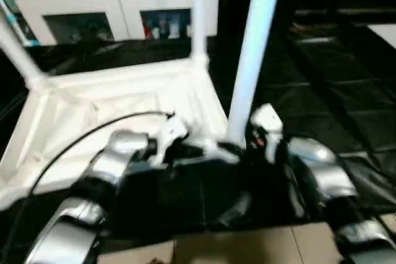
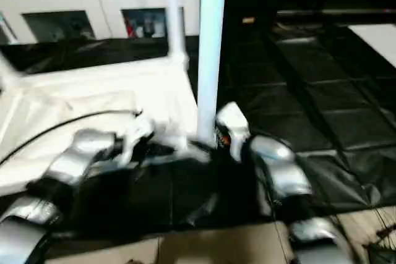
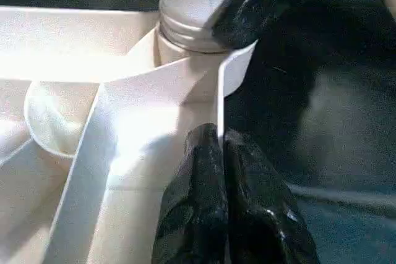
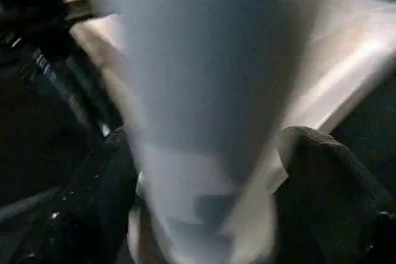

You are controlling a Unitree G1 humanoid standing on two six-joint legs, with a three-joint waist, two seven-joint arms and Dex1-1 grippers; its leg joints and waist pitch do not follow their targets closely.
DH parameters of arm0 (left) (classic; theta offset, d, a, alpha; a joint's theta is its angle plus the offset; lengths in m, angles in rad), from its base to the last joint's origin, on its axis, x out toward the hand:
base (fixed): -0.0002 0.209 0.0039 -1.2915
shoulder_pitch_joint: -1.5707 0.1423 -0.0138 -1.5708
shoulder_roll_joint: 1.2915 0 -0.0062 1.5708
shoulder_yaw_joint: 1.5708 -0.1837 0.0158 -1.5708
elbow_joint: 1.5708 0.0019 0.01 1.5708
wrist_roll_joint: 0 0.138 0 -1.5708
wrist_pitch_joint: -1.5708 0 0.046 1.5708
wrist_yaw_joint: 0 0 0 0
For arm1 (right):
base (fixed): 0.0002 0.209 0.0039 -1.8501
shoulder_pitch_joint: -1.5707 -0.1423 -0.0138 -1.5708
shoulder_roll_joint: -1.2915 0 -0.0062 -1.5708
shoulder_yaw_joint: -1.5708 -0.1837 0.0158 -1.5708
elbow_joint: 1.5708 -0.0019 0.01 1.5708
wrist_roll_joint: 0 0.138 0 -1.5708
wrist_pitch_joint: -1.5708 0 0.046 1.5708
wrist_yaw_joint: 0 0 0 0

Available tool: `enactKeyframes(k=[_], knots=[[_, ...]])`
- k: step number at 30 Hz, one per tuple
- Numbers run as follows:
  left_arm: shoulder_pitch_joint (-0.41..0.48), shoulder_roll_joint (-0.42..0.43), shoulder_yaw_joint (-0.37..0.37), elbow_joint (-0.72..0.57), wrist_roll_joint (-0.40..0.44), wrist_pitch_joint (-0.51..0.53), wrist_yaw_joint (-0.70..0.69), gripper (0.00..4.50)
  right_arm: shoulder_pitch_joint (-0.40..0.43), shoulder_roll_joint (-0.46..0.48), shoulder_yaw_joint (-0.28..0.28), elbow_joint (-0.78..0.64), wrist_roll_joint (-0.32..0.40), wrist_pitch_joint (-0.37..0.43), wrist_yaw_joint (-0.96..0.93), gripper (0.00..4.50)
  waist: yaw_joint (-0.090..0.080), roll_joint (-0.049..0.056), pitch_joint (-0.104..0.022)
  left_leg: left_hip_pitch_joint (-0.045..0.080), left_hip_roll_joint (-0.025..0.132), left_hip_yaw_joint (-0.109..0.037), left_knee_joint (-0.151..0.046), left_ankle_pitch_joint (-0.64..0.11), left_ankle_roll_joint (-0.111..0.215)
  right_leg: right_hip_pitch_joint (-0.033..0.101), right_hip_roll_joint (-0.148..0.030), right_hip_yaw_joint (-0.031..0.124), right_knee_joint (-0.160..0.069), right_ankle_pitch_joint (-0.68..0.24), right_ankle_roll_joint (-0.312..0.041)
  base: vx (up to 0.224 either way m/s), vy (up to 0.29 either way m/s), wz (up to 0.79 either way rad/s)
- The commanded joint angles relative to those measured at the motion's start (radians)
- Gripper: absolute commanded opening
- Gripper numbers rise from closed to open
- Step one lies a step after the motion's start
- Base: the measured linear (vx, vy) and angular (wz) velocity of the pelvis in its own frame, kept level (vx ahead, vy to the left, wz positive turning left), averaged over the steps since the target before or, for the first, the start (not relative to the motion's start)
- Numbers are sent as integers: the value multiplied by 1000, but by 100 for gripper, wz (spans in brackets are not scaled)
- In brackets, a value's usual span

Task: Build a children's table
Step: Rotate leg to tighten

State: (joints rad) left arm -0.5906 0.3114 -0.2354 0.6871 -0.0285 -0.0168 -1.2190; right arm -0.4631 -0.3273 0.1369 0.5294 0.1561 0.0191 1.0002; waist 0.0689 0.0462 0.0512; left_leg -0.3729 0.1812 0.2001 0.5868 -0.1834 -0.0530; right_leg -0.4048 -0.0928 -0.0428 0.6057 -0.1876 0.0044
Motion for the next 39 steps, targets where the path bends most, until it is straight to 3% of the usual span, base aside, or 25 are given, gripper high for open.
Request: enactKeyframes(k=[1, 9, 14, 19, 30, 33, 34, 37, 39], knots=[[21, -6, -13, -9, -37, 15, -47, 0, 0, -7, 8, -27, 11, 16, 26, 378, 6, -12, -59, 10, 53, -18, -72, -241, 89, 44, -52, 33, -69, -165, -283, 0, 0, 0], [42, 3, -17, -63, -45, 55, -75, 0, -2, -36, 51, -12, -24, 11, 80, 362, 11, -16, -60, 10, 51, -19, -72, -227, 72, 44, -55, 35, -71, -196, -262, 0, 0, 0], [42, 4, -14, -74, -44, 67, -70, 0, 2, -44, 59, -15, -30, 18, 96, 315, 15, -16, -63, 9, 49, -18, -67, -196, 86, 45, -52, 34, -65, -146, -268, 0, 0, 0], [43, 5, -12, -80, -41, 72, -68, 0, -2, -45, 54, -9, -27, 21, 96, 275, 16, -18, -64, 9, 49, -18, -67, -200, 84, 46, -52, 33, -66, -159, -265, 0, 0, 0], [48, 9, -15, -89, -35, 83, -63, 0, 2, -24, 46, 18, -20, 14, 70, 266, 15, -13, -65, 9, 48, -18, -65, -190, 88, 47, -51, 32, -64, -135, -273, 0, 0, 0], [31, -7, -12, -47, 1, 61, 20, 0, -12, 13, 14, 53, -25, 11, -34, 266, 12, -12, -65, 8, 48, -19, -66, -199, 82, 46, -51, 32, -64, -144, -274, 0, 0, 0], [9, -24, -7, 1, 36, 49, 111, 0, -25, 39, -4, 83, -38, 5, -118, 266, 4, -12, -61, 8, 45, -19, -68, -219, 70, 42, -50, 33, -70, -173, -268, 0, 0, 0], [-28, -56, 6, 74, 57, 45, 208, 0, -43, 89, -29, 123, -39, 54, -234, 265, -4, -13, -58, 16, 43, -25, -75, -288, 23, 42, -52, 33, -81, -297, -235, 0, 0, 0], [-51, -82, 17, 109, 58, 43, 259, 0, -51, 123, -37, 144, -45, 64, -305, 265, -10, -13, -56, 17, 42, -26, -78, -308, 13, 41, -52, 34, -84, -316, -225, 0, 0, 0]])
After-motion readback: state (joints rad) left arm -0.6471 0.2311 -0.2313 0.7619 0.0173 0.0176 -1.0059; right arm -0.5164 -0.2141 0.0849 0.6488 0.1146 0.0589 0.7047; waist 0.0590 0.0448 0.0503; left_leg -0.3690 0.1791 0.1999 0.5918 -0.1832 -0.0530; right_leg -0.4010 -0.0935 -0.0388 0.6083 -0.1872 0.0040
